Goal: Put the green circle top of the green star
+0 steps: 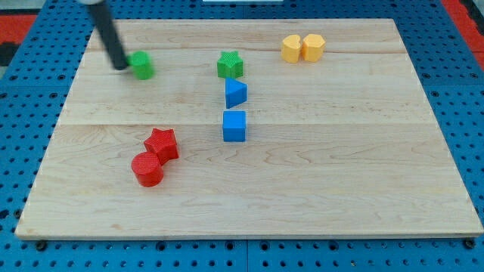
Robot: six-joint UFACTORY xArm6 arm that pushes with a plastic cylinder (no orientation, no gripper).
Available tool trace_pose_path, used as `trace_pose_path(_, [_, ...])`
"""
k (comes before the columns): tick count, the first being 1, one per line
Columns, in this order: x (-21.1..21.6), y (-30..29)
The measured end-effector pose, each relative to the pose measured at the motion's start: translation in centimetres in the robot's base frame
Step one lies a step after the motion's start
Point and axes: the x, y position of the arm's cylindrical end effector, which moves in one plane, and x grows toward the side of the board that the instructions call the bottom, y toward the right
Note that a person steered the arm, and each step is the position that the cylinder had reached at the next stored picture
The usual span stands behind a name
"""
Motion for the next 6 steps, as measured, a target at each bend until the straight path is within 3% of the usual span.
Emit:
trace_pose_path(3, [3.1, 3.8])
trace_pose_path(6, [-3.7, 9.1])
